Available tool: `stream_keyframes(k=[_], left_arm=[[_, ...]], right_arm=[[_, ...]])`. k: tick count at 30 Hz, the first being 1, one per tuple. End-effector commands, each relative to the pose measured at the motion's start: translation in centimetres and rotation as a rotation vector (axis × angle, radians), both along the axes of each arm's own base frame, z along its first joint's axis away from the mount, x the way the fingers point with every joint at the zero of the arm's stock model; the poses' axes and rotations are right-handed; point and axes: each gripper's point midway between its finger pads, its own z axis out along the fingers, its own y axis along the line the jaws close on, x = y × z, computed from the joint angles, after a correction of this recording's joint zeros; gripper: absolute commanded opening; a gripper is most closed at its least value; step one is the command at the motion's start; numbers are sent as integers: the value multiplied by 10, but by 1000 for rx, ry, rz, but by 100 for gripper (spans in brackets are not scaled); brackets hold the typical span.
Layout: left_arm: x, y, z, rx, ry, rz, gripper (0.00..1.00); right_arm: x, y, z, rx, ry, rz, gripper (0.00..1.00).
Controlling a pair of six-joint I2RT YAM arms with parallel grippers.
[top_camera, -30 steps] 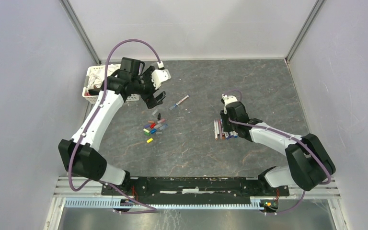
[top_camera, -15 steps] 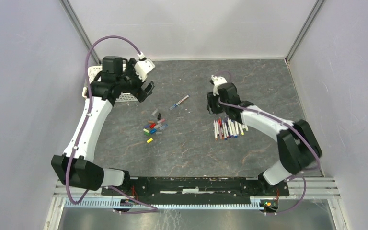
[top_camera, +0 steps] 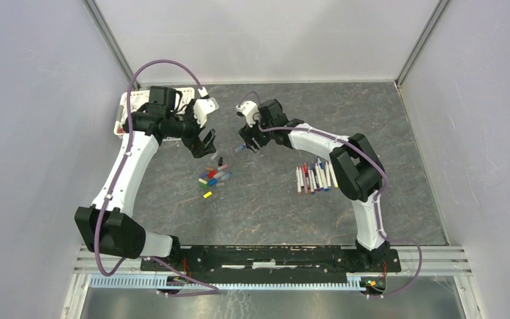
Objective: Open the pen caps
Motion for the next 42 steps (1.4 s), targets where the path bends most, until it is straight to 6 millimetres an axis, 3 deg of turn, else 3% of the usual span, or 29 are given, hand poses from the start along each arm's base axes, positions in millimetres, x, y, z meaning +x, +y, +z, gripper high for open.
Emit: stream_keyframes(k=[1,4,7,14,23,27,33,38,40,42], left_arm=[[-23,-12,2,-50,25,-110,100],[-26,-12,1,-53,29,-114,100],[-27,-12,3,-50,22,-114,100],[-29,-10,14,-43,-23,-121,100],[-32,-9,19,-43,-39,-119,100],[-35,-10,17,-44,-29,-122,100],[-37,-11,7,-46,6,-134,100],[-43,-9,-12,-22,38,-170,100],[-46,-8,-24,-1,40,-204,100],[-51,-7,-37,16,41,-249,100]], right_arm=[[39,28,24,50,-104,154,75],[48,41,5,56,-34,208,75],[45,44,-14,66,15,249,75],[26,23,-43,99,128,258,75],[-21,-9,-64,104,230,262,73],[-41,-21,-67,96,243,234,64],[-49,-34,-83,-48,200,142,38],[-53,-26,-91,-119,166,131,15],[-55,-22,-86,-92,172,126,3],[-61,-17,-75,-42,186,135,0]])
